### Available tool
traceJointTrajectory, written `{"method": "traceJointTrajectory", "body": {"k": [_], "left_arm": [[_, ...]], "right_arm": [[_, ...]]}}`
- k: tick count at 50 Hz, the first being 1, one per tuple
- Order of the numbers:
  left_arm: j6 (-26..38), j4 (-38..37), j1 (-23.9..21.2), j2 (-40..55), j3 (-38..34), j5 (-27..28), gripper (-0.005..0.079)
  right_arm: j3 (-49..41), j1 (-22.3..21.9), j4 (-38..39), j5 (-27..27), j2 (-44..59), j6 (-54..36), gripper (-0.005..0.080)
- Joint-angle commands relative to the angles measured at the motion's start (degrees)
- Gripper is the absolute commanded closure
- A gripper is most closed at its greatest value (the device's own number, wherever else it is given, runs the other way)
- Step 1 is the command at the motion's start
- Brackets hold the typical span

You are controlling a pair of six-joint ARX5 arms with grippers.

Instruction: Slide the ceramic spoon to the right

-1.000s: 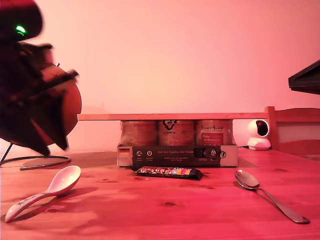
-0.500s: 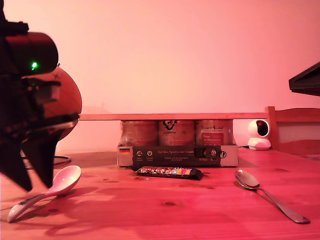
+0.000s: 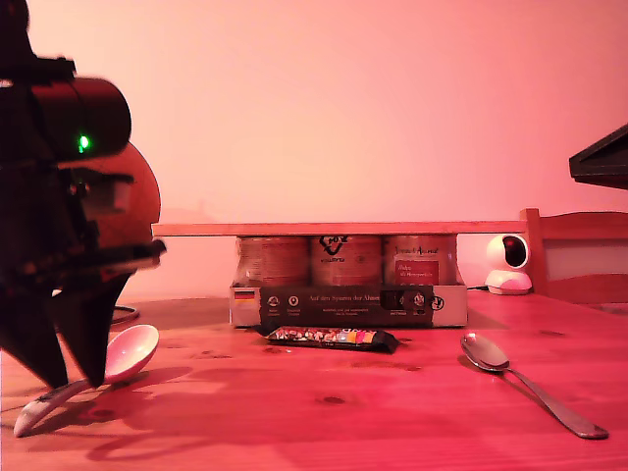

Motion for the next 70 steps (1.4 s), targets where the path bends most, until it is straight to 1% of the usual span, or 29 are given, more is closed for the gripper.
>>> {"method": "traceJointTrajectory", "body": {"k": [1, 6, 17, 23, 30, 37, 41, 53, 70], "left_arm": [[-0.1, 0.2, -0.2, 0.2, 0.0, -0.5, 0.0499], [-0.1, 0.3, -0.2, 0.3, 0.0, -0.6, 0.0527], [-0.1, 0.5, -0.2, 0.4, 0.0, -0.5, 0.0533], [-0.1, 0.5, -0.2, 1.2, 0.0, -0.5, 0.0562], [-0.1, 0.8, -0.6, 2.4, 0.0, -0.4, 0.0567], [0.3, 1.6, -1.7, 2.6, 0.0, -0.4, 0.0634], [0.3, 2.1, -2.3, 2.6, 0.0, -0.4, 0.0651], [-0.2, 3.0, -3.8, 2.6, 0.0, 0.3, 0.0651], [-2.8, 7.2, -7.1, 2.6, 0.0, 3.5, 0.0651]], "right_arm": [[0.3, 0.2, 0.4, 0.0, -0.4, -0.3, 0.0764], [0.3, 0.2, 0.4, 0.0, -0.4, -0.3, 0.0764], [0.3, 0.2, 0.1, -0.2, -0.4, -0.3, 0.0764], [0.3, 0.2, -0.5, -0.2, -0.4, -0.3, 0.0764], [0.3, 0.2, -0.4, -0.3, -0.4, -0.3, 0.0764], [0.3, 0.2, -0.5, -0.5, -0.4, -0.3, 0.0764], [0.3, 0.2, -0.5, -0.5, -0.4, -0.3, 0.0764], [0.3, 0.2, -0.5, -0.5, -0.4, -0.3, 0.0764], [0.3, 0.2, -1.8, -1.0, -0.4, -0.3, 0.0764]]}}
